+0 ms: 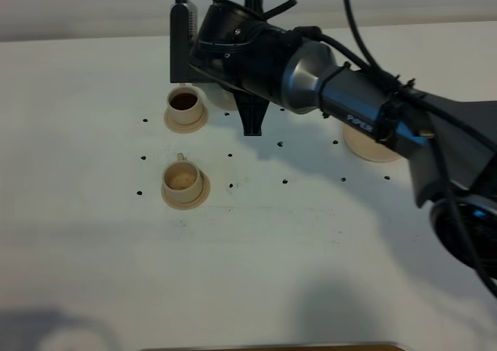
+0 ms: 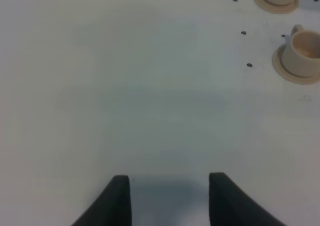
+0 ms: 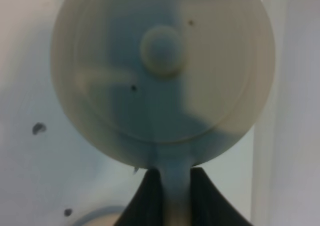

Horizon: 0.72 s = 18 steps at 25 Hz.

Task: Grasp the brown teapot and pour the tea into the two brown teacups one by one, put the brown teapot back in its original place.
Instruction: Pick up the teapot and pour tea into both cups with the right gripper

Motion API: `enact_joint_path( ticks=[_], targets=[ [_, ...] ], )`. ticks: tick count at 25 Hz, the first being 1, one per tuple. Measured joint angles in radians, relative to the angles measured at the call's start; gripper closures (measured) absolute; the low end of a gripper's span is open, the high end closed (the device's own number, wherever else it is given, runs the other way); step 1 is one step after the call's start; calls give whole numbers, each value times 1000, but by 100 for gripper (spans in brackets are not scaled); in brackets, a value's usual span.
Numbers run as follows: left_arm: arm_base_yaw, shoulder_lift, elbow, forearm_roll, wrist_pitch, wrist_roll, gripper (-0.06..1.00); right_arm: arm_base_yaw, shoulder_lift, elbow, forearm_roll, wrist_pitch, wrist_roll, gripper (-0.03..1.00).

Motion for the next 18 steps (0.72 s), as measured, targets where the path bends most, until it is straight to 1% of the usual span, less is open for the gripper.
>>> enact_joint_path(
  ticks=[6,11,15,18],
  targets=[
    [0,0,0,0,0,0,51,0,-115,160,18,-46,62,88],
    [0,0,0,0,0,0,51,2,-194,307,19,-119,125,88],
    [0,0,0,1,0,0,51,22,-252,414,18,-181,183,88],
    [0,0,0,6,0,0,51,40,-295,494,-2,-228,223,88]
  ],
)
